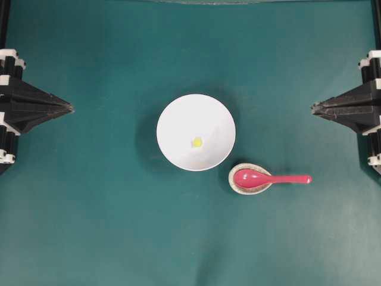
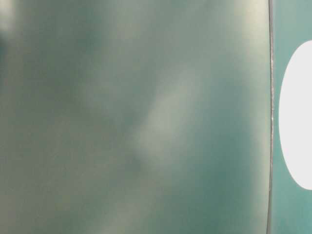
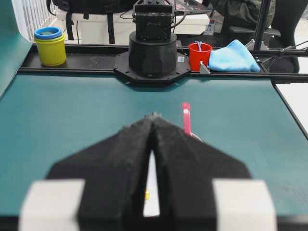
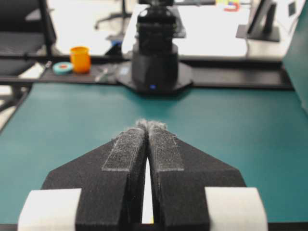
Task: Scoop the yellow hexagonal prism block from the bowl with a spoon using the right arm.
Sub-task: 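Move the right gripper toward the pink spoon handle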
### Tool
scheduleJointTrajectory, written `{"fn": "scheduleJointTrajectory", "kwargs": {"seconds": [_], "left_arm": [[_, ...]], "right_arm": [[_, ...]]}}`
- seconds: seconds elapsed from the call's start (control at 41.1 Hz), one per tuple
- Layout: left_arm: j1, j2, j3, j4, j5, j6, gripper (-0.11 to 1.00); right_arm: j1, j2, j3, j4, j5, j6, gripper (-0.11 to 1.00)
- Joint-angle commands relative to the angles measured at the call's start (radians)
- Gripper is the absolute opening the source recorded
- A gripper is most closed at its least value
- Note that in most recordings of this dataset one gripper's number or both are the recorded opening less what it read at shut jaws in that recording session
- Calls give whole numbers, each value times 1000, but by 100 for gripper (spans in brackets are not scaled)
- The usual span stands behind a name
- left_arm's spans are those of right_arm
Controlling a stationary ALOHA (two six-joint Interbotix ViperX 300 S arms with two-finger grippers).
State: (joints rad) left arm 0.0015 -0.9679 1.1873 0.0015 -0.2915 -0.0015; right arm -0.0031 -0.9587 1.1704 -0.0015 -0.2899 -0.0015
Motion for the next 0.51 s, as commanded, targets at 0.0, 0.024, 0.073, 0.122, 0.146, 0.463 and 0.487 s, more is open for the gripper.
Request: {"fn": "scheduleJointTrajectory", "kwargs": {"seconds": [0.0, 0.024, 0.073, 0.122, 0.146, 0.463, 0.487], "left_arm": [[-6, 12, -31, 3, 20, -12, -1], [-6, 12, -31, 3, 37, -23, -1], [-6, 12, -31, 3, 41, -28, 2], [-6, 12, -31, 3, 43, -28, 3], [-6, 12, -31, 3, 44, -28, 3], [-6, 17, -31, 3, 49, -28, 3], [-6, 18, -31, 3, 49, -28, 3]], "right_arm": [[2, 2, -18, 3, -6, 6, 0], [3, 3, -20, 5, 8, 6, 0], [3, 3, -20, 5, 17, 6, 0], [2, 2, -20, 5, 23, 6, 1], [2, 3, -20, 3, 28, 8, 1], [2, 3, -48, 6, 107, 12, 30], [2, 3, -51, 6, 126, 12, 37]]}}
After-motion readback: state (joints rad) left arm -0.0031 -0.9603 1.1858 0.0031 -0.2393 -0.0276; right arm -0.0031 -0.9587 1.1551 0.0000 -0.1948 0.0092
